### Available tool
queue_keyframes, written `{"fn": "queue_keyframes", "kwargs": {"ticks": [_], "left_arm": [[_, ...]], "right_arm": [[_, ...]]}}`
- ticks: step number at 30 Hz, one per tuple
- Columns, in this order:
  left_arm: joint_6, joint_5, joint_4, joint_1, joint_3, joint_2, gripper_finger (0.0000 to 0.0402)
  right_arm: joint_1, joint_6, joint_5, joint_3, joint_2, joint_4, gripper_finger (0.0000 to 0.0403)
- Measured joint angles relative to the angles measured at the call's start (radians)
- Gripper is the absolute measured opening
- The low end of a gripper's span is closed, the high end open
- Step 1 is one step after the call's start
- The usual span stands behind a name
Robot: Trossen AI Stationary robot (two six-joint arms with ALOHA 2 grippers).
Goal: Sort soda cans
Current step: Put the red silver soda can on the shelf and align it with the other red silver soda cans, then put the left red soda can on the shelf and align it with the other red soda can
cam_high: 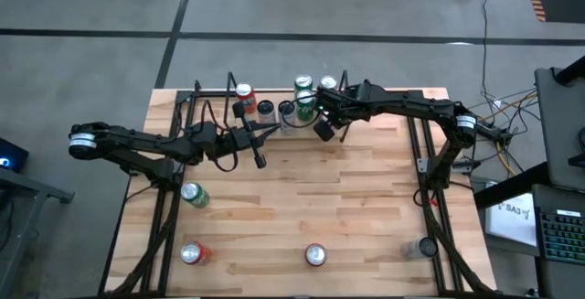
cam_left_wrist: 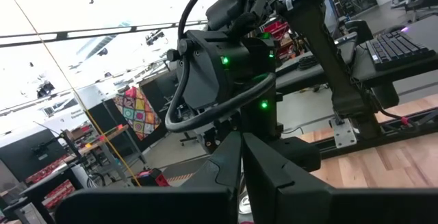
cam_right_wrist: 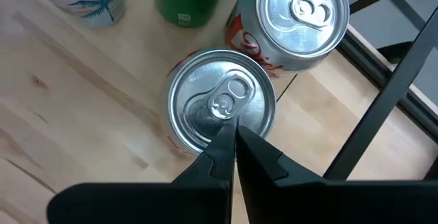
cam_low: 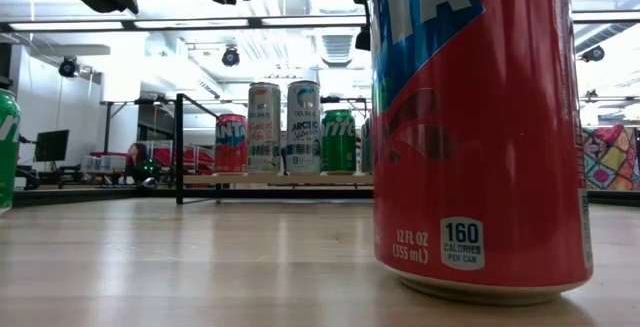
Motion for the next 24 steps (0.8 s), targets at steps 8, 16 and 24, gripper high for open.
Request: {"fn": "queue_keyframes", "kwargs": {"ticks": [8,16,24], "left_arm": [[0.000,0.000,0.000,0.000,0.000,0.000,0.0000],[0.000,0.000,0.000,0.000,0.000,0.000,0.0000],[0.000,0.000,0.000,0.000,0.000,0.000,0.0000]], "right_arm": [[0.000,-0.040,-0.001,0.059,-0.004,-0.016,0.0009],[0.000,-0.102,-0.176,0.145,-0.007,-0.094,0.0009],[0.000,-0.117,-0.194,0.104,0.029,-0.094,0.0009]]}}
